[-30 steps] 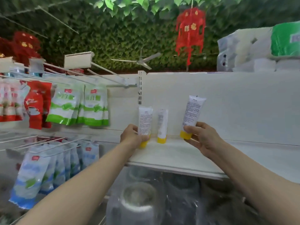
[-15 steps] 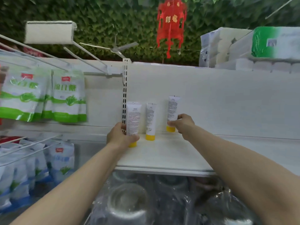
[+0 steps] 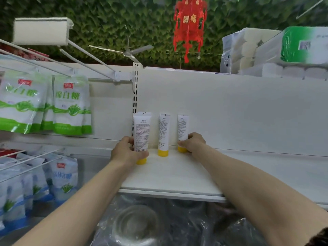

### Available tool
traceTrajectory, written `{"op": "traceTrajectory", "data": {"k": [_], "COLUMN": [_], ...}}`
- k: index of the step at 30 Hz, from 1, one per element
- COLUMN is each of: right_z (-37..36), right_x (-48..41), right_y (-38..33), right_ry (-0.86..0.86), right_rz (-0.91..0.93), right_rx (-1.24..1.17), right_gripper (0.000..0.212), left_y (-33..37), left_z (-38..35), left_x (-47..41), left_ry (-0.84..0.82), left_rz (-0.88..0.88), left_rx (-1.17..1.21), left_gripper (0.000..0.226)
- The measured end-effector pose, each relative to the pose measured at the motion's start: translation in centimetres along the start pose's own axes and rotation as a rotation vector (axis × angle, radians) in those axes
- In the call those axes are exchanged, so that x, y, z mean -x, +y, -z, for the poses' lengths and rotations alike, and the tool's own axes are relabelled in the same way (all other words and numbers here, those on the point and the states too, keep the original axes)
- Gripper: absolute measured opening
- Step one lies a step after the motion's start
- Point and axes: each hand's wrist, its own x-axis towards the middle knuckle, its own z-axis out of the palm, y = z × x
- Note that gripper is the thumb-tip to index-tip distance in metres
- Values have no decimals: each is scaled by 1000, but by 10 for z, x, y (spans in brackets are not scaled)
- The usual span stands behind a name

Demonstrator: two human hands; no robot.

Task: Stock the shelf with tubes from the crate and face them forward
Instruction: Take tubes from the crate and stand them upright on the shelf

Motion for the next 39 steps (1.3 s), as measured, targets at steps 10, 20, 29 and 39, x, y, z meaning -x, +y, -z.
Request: {"op": "traceTrajectory", "data": {"k": [10, 20, 29, 39], "right_z": [-7, -10, -9, -9], "right_x": [-14, -17, -18, -15], "right_y": [7, 12, 10, 10], "right_ry": [-24, -25, -45, -18], "right_rz": [16, 44, 40, 58], "right_rx": [18, 34, 50, 98], "right_gripper": [35, 35, 36, 33], "left_y": [0, -3, -1, 2], "left_z": [0, 0, -1, 0], "left_x": [-1, -5, -5, -1], "left_ry": [4, 66, 58, 56], "left_rz": [-5, 12, 19, 17], "left_rx": [45, 16, 6, -12], "left_gripper": [50, 48, 50, 49]}}
